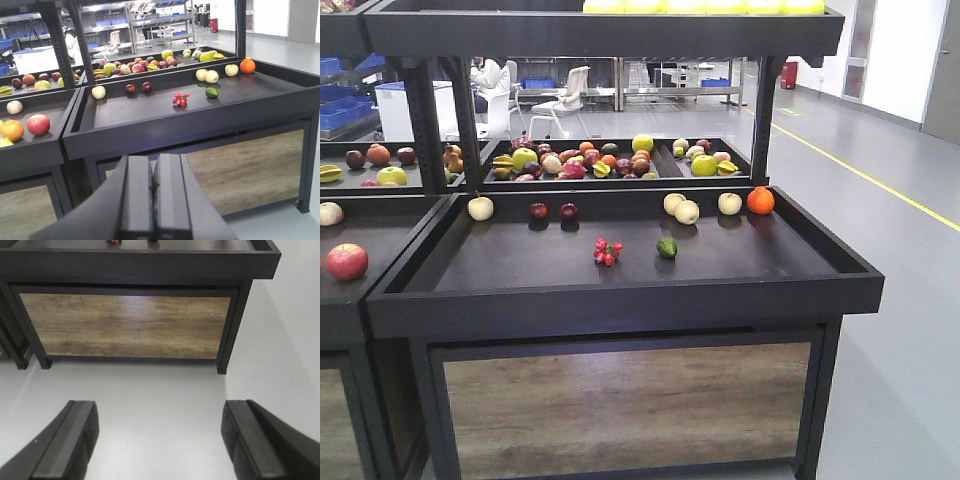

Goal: Pick snacks and fruit into basket
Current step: 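Drive the base up to the lower tray of the fruit display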

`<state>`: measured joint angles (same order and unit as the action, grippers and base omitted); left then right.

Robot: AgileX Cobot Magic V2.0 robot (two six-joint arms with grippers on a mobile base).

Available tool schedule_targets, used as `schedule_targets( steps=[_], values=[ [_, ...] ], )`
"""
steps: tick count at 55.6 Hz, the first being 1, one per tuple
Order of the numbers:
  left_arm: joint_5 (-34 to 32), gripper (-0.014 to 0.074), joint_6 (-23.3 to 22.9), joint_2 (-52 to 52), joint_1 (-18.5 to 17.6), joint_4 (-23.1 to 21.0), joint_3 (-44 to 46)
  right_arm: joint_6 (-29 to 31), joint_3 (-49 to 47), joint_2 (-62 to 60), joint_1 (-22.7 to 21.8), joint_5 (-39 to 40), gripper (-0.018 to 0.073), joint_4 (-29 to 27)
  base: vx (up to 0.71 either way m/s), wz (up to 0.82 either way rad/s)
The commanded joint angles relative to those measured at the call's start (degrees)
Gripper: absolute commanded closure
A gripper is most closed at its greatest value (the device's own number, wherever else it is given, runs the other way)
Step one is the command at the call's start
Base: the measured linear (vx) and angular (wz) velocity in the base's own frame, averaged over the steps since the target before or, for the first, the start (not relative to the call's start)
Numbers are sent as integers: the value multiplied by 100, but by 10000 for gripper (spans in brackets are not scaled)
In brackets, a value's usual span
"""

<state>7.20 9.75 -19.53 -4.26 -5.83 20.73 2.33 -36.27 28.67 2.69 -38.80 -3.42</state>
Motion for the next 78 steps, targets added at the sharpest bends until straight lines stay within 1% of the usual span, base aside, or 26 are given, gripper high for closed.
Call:
schedule_targets(
  steps=[1, 44, 78],
  values=[
    [-471, 605, -34, -22, -4, -6, 144, 43, -164, 25, -5, 469, -4, 17, 24, -5],
    [-471, 605, -34, -22, -4, -6, 144, 43, -164, 25, -5, 462, -4, 17, 30, -11],
    [-471, 605, -34, -22, -4, -6, 144, 43, -164, 25, -5, 450, -4, 17, 41, 5]
  ],
)
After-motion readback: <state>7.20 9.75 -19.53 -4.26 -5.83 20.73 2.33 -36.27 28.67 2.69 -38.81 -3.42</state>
